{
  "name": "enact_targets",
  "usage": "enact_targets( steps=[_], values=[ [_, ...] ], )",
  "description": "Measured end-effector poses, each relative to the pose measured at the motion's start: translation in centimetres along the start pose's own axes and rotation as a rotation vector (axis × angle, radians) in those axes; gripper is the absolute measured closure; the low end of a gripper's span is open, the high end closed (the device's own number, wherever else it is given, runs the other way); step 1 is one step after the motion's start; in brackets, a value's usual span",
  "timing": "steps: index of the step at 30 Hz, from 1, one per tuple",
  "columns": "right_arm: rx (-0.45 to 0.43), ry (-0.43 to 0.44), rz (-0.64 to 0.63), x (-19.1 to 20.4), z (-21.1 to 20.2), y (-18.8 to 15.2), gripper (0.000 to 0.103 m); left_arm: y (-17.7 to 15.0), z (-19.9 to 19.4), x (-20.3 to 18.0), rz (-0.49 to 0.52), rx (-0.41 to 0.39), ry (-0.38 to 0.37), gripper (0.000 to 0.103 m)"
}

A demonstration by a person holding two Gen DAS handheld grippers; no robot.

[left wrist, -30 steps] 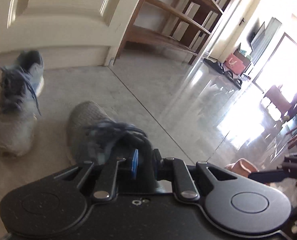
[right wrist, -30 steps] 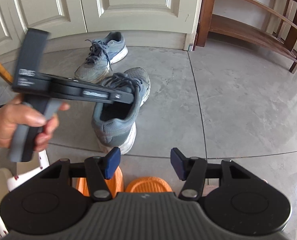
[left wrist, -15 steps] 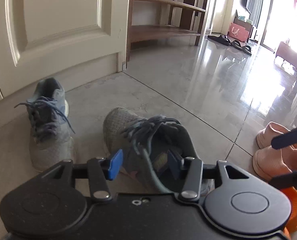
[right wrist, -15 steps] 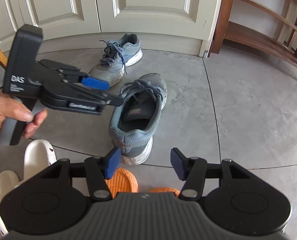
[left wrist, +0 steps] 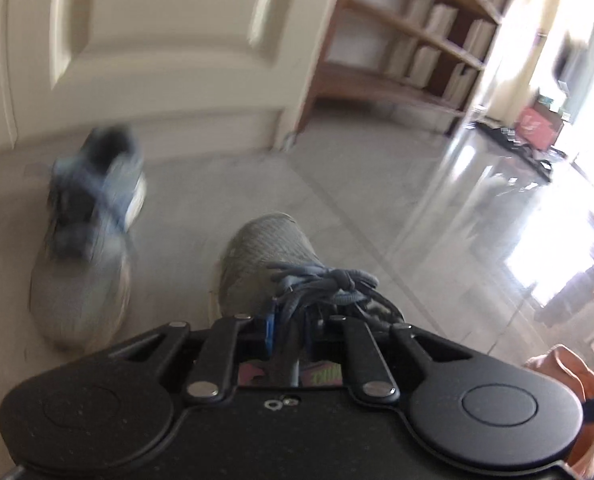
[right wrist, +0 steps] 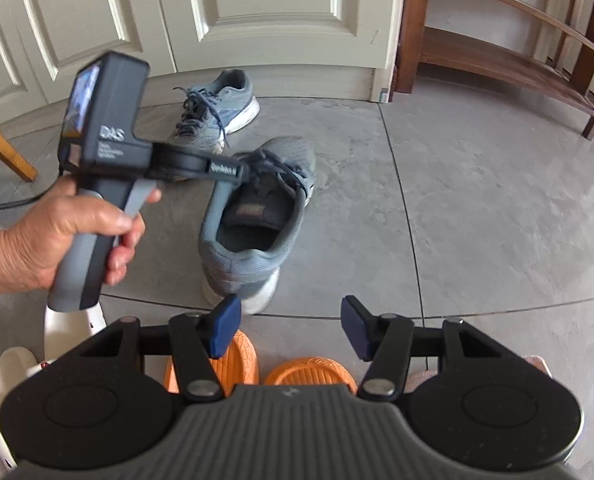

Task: Organize scattered shoes
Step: 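Lower the grey sneaker onto the floor and open the left gripper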

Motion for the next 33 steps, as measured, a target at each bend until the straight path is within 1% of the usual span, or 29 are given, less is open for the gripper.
enact_targets(
  steps=[1, 2, 4, 5, 6, 8, 9, 10, 12, 16, 18, 20, 21, 23, 25, 28, 30, 33],
  values=[
    [-0.008, -0.005, 0.002, -0.2, -0.2, 0.0, 0.044, 0.3, -0.3, -0.2, 0.007, -0.006, -0.008, 0.092],
    [-0.014, -0.009, 0.001, -0.4, -0.4, 0.0, 0.044, 0.5, -0.5, -0.3, -0.01, -0.006, -0.018, 0.092],
    [-0.027, -0.022, 0.009, -1.0, -0.8, 0.0, 0.044, 1.0, -0.9, -0.3, -0.077, -0.001, -0.052, 0.092],
    [-0.03, -0.027, 0.017, -1.3, -0.9, 0.0, 0.044, 1.1, -1.0, -0.5, -0.08, -0.002, -0.064, 0.092],
    [-0.032, -0.031, 0.025, -1.7, -1.0, -0.1, 0.044, 1.3, -1.1, -1.1, -0.047, -0.006, -0.078, 0.092],
    [-0.037, -0.039, 0.039, -2.2, -1.3, -0.2, 0.044, 1.7, -1.3, -2.8, 0.109, -0.012, -0.102, 0.092],
    [-0.039, -0.042, 0.041, -2.4, -1.5, -0.3, 0.044, 1.8, -1.5, -3.3, 0.164, -0.019, -0.113, 0.092],
    [-0.042, -0.047, 0.043, -2.7, -1.7, -0.4, 0.044, 1.9, -1.6, -3.8, 0.204, -0.024, -0.121, 0.092],
    [-0.043, -0.056, 0.045, -3.1, -2.1, -0.8, 0.044, 2.5, -1.9, -4.1, 0.211, -0.044, -0.128, 0.094],
    [-0.029, -0.067, 0.065, -4.0, -2.1, -1.4, 0.044, 4.2, -2.0, -4.7, 0.132, -0.052, -0.147, 0.094],
    [-0.028, -0.069, 0.071, -4.2, -2.2, -1.6, 0.044, 4.2, -2.3, -4.8, 0.133, -0.044, -0.135, 0.094],
    [-0.035, -0.063, 0.073, -4.2, -2.3, -1.5, 0.044, 3.9, -2.7, -4.5, 0.145, -0.027, -0.112, 0.087],
    [-0.041, -0.056, 0.074, -4.1, -2.3, -1.4, 0.044, 3.6, -2.8, -4.1, 0.147, -0.019, -0.094, 0.085],
    [-0.053, -0.02, 0.09, -3.7, -2.3, -1.0, 0.044, 3.1, -3.2, -2.8, 0.127, 0.002, -0.064, 0.084],
    [-0.057, 0.067, 0.143, -3.0, -1.7, -0.2, 0.044, 2.7, -3.5, -1.0, 0.07, 0.016, -0.054, 0.083],
    [-0.049, 0.167, 0.202, -1.3, -0.4, 1.0, 0.044, 2.1, -4.4, 1.8, -0.002, 0.035, -0.035, 0.08],
    [-0.041, 0.185, 0.198, 0.1, 0.8, 1.8, 0.044, 1.7, -5.2, 3.1, -0.025, 0.044, -0.026, 0.079],
    [0.003, 0.174, 0.174, 2.3, 3.6, 2.7, 0.044, 1.2, -6.3, 4.8, -0.047, 0.048, -0.013, 0.078]
  ],
)
Point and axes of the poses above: each gripper's, at about its wrist camera, not at the fingertips, and z roughly the way its jaws point, x to its left, y to its top, the point moved 5 cm from there along z, roughly the way its jaws point, and after that the axes turned 1 degree about x, right-handed, at the moved point
